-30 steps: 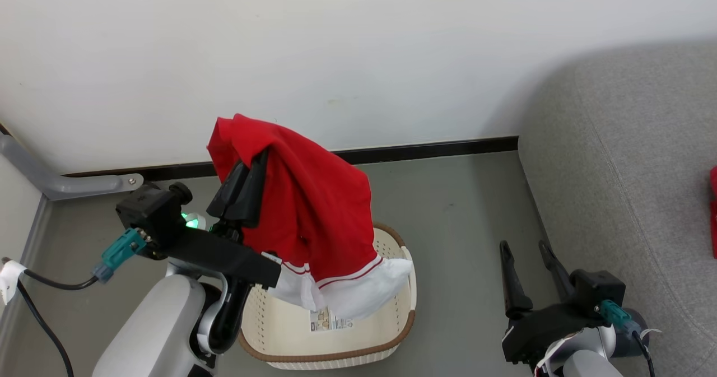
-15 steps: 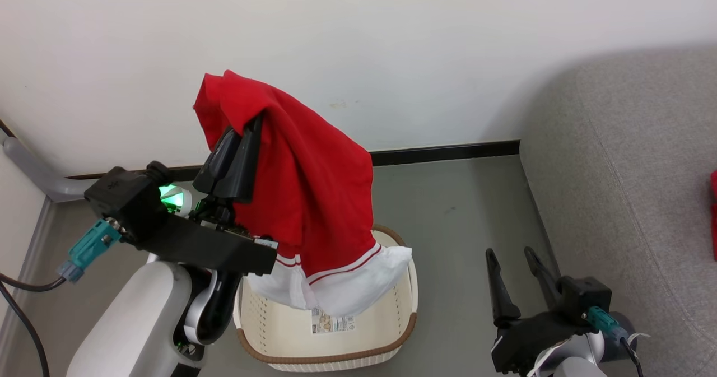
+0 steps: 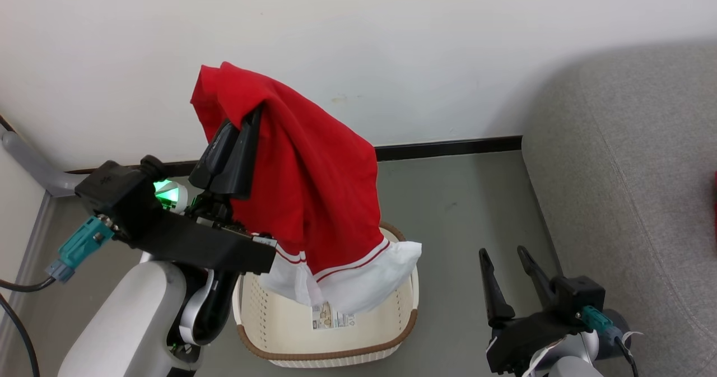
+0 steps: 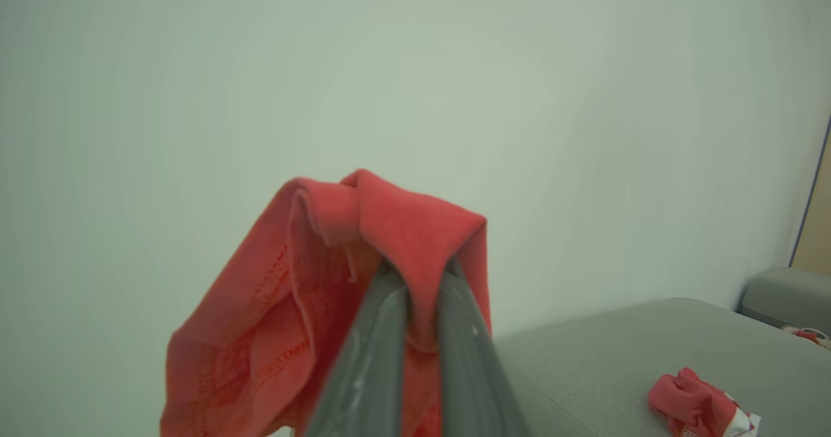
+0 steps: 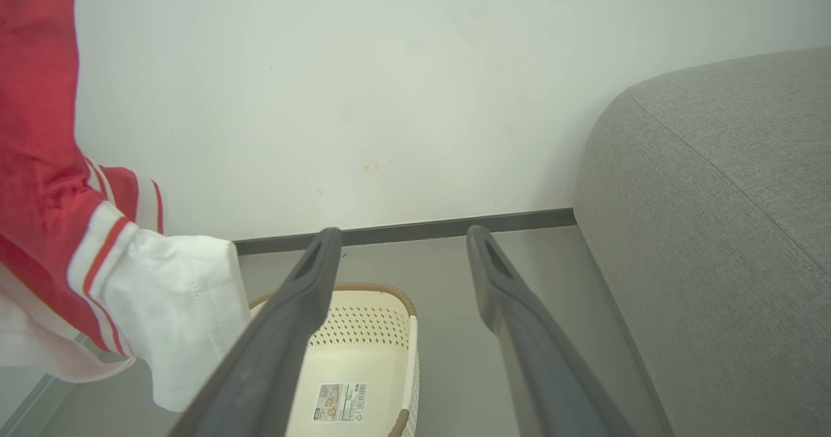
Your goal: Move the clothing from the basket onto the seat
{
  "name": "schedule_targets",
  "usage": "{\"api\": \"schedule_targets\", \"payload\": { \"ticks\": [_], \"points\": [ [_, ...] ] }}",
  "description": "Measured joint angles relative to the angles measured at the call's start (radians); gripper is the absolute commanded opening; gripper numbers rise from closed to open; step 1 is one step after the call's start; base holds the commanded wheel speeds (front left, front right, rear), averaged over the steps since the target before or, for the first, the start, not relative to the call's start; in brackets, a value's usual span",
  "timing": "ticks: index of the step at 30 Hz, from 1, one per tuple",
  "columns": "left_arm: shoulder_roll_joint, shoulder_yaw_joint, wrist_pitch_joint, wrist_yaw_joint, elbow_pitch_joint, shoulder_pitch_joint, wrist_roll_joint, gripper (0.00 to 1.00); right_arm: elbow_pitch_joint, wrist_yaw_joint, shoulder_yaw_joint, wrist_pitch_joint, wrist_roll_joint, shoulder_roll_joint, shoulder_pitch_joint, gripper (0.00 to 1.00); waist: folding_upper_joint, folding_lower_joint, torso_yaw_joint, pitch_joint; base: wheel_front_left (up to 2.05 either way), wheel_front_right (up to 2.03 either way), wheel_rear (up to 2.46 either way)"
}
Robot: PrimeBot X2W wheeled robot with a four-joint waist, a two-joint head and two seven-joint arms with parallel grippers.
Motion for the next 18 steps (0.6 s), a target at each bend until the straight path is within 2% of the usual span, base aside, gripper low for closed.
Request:
{"api": "schedule_targets", "payload": {
  "ticks": [11,18],
  "points": [
    [0.001,0.004,0.019,0.011,-0.006,0.000,-0.001,0.00,-0.070,0.006,0.034,0.000,-0.001,-0.001,-0.060,1.00,0.0000,0.0000,-0.004,0.007,0.00,0.00,0.00],
    [0.000,0.003,0.028,0.016,-0.006,0.000,-0.003,0.00,-0.120,0.052,0.100,0.000,-0.015,-0.003,-0.129,1.00,0.0000,0.0000,-0.006,0.010,0.00,0.00,0.00]
  ]
}}
